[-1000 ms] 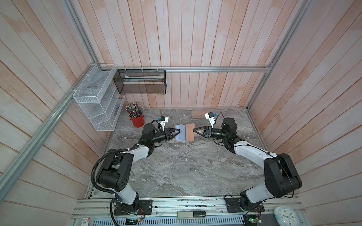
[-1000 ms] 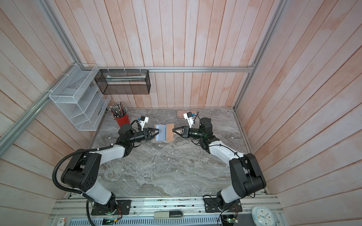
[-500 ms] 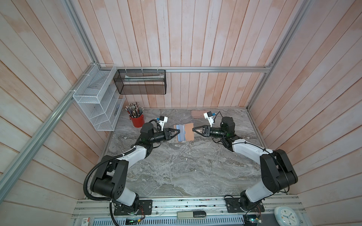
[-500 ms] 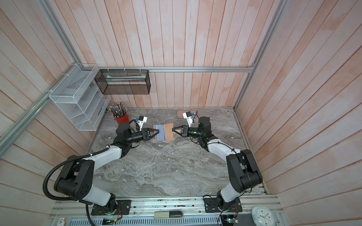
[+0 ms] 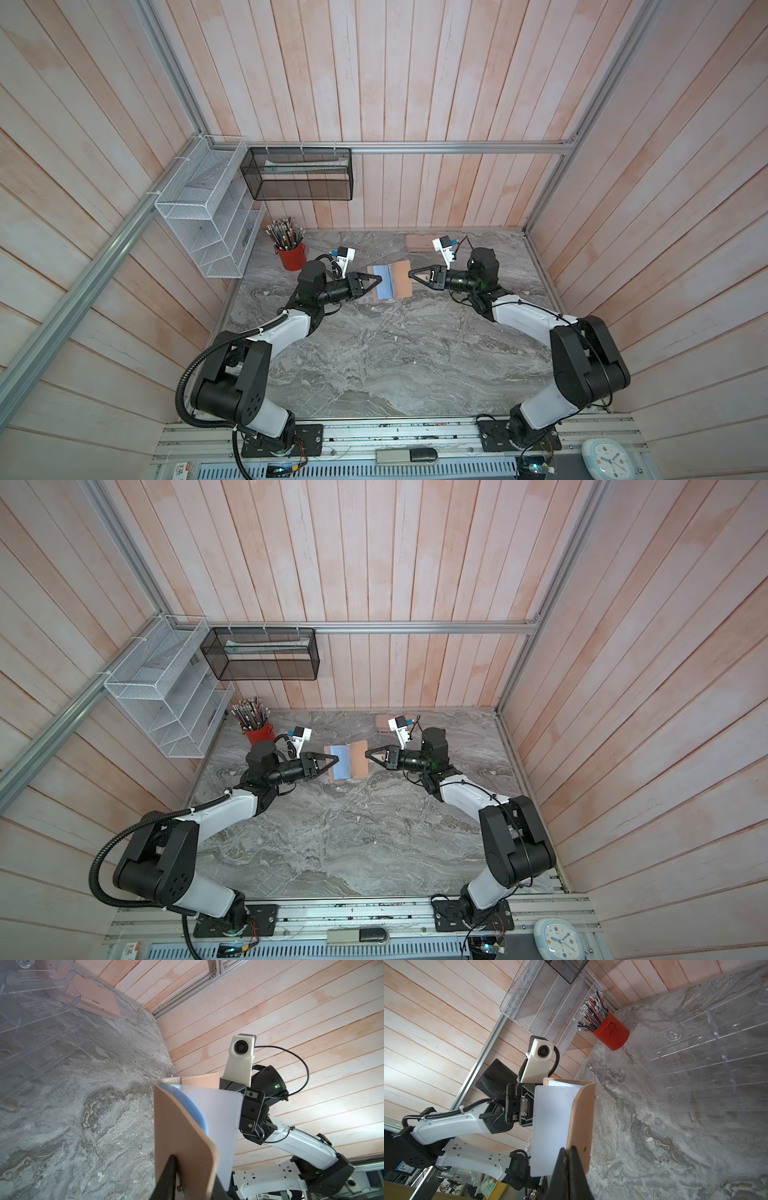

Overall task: Take the credit cards out of the card holder
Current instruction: Open the card holder.

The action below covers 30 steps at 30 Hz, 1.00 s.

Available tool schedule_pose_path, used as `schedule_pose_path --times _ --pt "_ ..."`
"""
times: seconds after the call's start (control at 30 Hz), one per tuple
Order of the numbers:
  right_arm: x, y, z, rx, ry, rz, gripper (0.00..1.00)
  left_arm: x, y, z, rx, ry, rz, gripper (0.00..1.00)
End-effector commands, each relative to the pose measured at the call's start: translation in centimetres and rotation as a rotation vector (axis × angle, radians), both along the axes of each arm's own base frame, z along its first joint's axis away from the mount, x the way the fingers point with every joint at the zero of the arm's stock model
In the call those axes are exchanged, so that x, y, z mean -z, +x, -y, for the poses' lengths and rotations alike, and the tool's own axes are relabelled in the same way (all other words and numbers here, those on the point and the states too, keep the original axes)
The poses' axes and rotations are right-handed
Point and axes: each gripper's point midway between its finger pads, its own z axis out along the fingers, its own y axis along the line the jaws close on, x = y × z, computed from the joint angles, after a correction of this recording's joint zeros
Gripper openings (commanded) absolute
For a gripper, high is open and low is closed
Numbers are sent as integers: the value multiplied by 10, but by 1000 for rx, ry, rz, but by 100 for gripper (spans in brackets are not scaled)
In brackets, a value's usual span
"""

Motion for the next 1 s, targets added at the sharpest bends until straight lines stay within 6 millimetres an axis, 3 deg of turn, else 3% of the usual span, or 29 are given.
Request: schedule_pose_path --times 0.0,0.33,0.67,0.97 --pt "3 5 -1 1 10 -2 0 -30 -14 6 46 -26 104 25" --pt "6 9 1 5 19 -11 0 -37 -17 5 44 -34 119 21" --pt "12 15 5 26 17 -30 0 -48 -21 4 39 -44 144 25" --pt "13 16 7 26 23 -34 0 -45 -20 5 37 -42 136 23"
